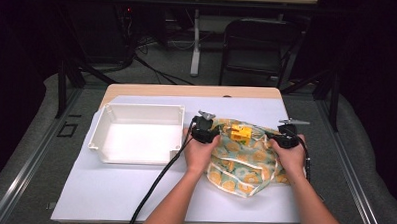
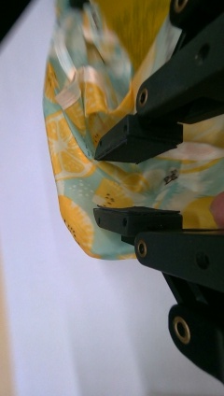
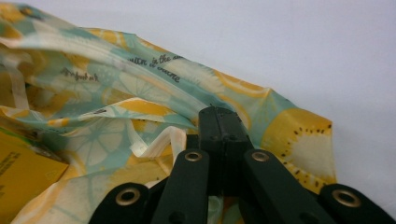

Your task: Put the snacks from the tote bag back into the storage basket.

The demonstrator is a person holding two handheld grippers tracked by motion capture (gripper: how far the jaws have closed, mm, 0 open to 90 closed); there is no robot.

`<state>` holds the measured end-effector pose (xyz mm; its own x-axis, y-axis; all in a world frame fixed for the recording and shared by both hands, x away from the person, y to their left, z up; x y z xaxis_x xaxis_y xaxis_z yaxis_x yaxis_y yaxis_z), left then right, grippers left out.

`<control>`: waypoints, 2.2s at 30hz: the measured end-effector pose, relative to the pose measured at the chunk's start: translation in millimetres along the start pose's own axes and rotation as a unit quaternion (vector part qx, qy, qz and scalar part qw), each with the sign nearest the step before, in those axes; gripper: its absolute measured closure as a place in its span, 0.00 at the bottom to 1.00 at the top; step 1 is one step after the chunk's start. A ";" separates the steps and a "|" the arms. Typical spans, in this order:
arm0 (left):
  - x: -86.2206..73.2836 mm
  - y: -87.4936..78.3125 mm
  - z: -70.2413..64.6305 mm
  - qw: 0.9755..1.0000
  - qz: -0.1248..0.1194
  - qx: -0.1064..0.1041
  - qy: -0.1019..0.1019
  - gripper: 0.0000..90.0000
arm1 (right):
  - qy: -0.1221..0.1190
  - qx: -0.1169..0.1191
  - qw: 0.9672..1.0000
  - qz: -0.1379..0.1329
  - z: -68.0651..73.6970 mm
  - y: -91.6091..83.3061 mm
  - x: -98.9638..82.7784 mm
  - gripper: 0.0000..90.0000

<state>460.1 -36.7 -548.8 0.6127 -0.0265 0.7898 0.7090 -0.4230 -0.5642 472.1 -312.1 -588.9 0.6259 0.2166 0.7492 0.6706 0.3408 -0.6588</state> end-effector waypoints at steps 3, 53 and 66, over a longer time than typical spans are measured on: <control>0.7 -23.1 -6.1 0.997 -0.035 -0.062 0.017 0.80 | -0.004 0.000 1.000 0.000 0.8 -0.1 -0.2 1.00; -51.0 -29.1 -20.0 0.988 0.040 -0.148 0.034 0.78 | -0.070 0.045 0.981 -0.174 33.9 -102.1 29.8 0.43; -68.1 -20.3 -24.0 0.994 0.019 -0.102 0.045 0.88 | -0.131 0.127 0.968 -0.173 83.4 -100.2 32.4 0.44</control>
<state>395.7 -48.1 -585.4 0.5978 -0.1224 0.7923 0.5946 -0.5952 -0.5405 392.0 -262.9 -492.9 0.2370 0.2623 0.9354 0.6815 0.6413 -0.3525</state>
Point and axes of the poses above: each handheld gripper's, and its own axes: y roughly forward along the jaws, x roughly out of its top, z roughly to its left, the point moved 4 cm from there along y, roughly forward along the jaws, and after that the axes turned 10 degrees about -y, right-handed, at the moved point
